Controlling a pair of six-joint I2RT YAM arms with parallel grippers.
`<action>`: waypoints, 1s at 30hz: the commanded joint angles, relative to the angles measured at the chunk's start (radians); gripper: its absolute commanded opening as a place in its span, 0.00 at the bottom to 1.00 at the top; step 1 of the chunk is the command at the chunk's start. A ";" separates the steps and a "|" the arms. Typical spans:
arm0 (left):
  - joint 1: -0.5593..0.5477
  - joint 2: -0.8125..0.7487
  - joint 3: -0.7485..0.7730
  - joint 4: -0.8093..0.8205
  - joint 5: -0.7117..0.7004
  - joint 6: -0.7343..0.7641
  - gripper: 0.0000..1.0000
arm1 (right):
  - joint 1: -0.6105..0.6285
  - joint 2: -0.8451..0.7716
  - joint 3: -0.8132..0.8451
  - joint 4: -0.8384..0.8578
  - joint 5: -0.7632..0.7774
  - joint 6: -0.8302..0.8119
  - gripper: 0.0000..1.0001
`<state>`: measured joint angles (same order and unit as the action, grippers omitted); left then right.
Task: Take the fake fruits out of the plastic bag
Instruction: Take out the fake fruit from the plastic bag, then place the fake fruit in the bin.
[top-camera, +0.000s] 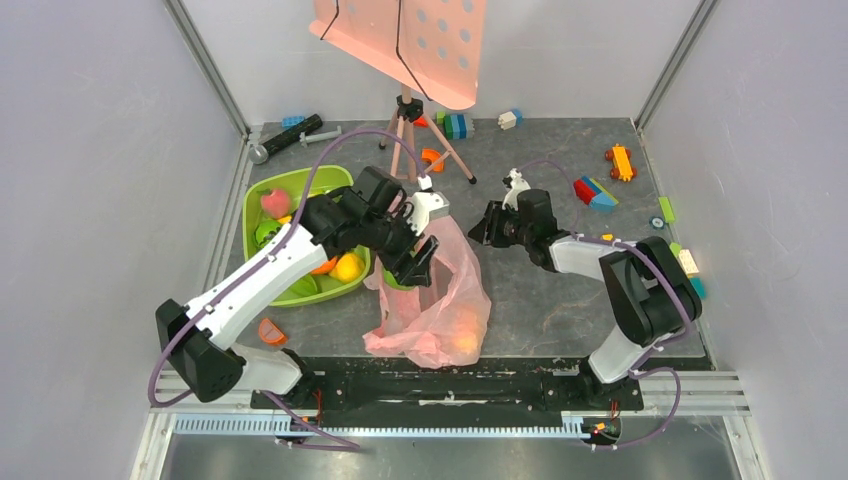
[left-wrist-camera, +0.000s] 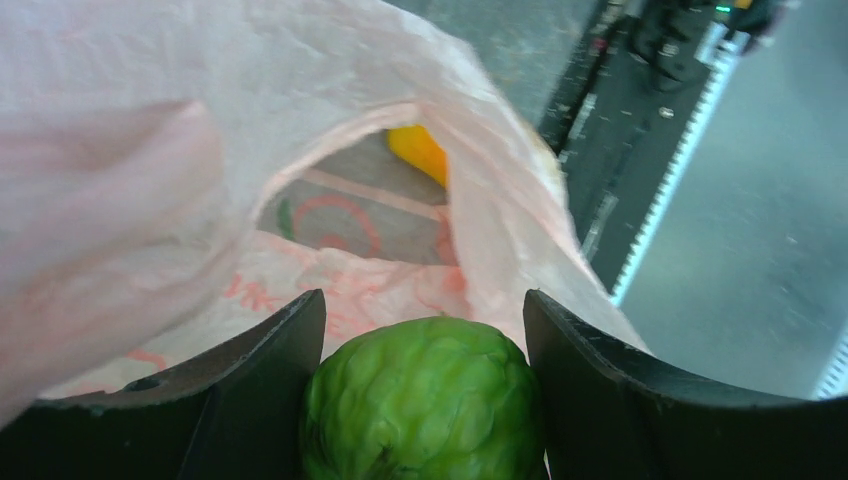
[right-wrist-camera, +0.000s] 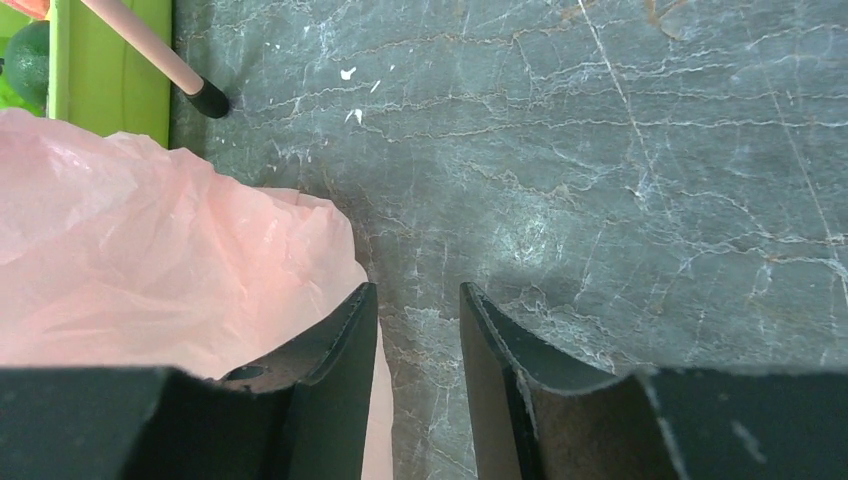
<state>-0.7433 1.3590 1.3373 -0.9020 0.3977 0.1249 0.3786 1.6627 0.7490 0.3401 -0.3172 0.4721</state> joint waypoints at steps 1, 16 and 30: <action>0.052 -0.072 0.054 -0.092 0.296 0.105 0.58 | -0.006 -0.050 -0.003 0.008 0.024 -0.033 0.39; 0.180 -0.162 -0.045 0.439 0.470 -0.330 0.58 | -0.007 -0.249 -0.064 -0.048 0.089 -0.096 0.56; 0.436 -0.228 -0.158 0.561 0.093 -0.462 0.57 | -0.007 -0.544 -0.068 -0.175 0.132 -0.183 0.71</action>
<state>-0.4080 1.1812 1.2278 -0.3958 0.6250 -0.2623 0.3756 1.1454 0.6712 0.2142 -0.2035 0.3202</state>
